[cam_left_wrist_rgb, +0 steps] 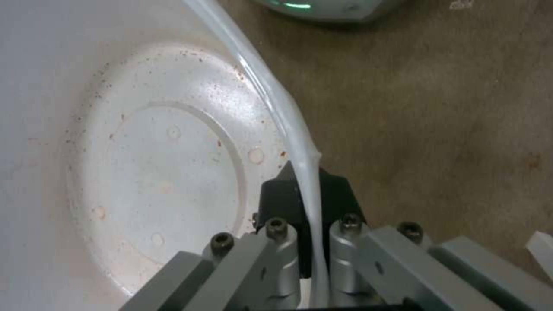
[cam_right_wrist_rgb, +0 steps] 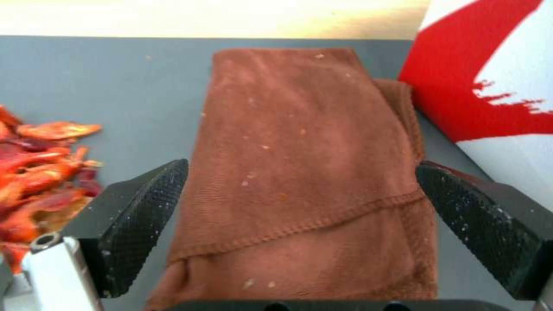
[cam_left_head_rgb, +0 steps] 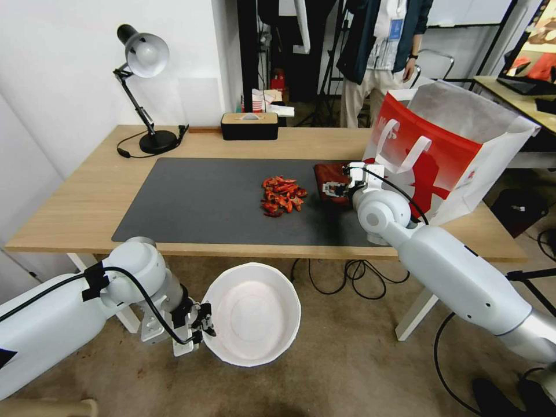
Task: Sweep shrimp from table into container with towel, then put container into takeout bag.
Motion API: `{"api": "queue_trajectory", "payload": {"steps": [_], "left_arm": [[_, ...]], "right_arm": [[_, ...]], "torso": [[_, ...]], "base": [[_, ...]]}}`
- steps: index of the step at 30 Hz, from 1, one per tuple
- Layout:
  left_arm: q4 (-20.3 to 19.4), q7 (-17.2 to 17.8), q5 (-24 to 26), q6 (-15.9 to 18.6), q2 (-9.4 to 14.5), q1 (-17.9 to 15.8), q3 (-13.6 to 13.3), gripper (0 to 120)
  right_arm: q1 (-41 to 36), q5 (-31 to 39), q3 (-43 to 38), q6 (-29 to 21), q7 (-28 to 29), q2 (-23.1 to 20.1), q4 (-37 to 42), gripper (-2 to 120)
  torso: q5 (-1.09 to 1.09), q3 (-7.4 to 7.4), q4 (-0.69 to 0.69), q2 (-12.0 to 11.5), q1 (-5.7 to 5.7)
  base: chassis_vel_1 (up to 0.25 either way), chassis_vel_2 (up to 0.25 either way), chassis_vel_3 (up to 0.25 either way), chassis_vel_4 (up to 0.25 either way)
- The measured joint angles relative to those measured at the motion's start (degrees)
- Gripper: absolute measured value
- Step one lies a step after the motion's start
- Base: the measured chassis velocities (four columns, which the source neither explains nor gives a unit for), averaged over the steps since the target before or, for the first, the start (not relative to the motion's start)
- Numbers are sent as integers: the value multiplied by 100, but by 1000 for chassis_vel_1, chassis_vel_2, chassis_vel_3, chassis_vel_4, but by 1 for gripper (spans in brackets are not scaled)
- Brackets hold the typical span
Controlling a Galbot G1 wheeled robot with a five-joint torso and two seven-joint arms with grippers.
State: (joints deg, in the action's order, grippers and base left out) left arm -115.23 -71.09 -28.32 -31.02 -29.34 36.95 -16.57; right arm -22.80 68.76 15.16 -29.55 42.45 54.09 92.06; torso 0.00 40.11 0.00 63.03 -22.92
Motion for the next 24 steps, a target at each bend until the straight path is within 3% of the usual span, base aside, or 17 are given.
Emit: {"api": "queue_trajectory", "payload": {"steps": [24], "left_arm": [[-30, 1, 42, -48, 80, 189, 131, 0]], "right_arm": [[296, 104, 141, -44, -155, 257, -780, 100]], "torso": [[0, 0, 1, 0, 0]], "base": [[0, 0, 0, 0]]}}
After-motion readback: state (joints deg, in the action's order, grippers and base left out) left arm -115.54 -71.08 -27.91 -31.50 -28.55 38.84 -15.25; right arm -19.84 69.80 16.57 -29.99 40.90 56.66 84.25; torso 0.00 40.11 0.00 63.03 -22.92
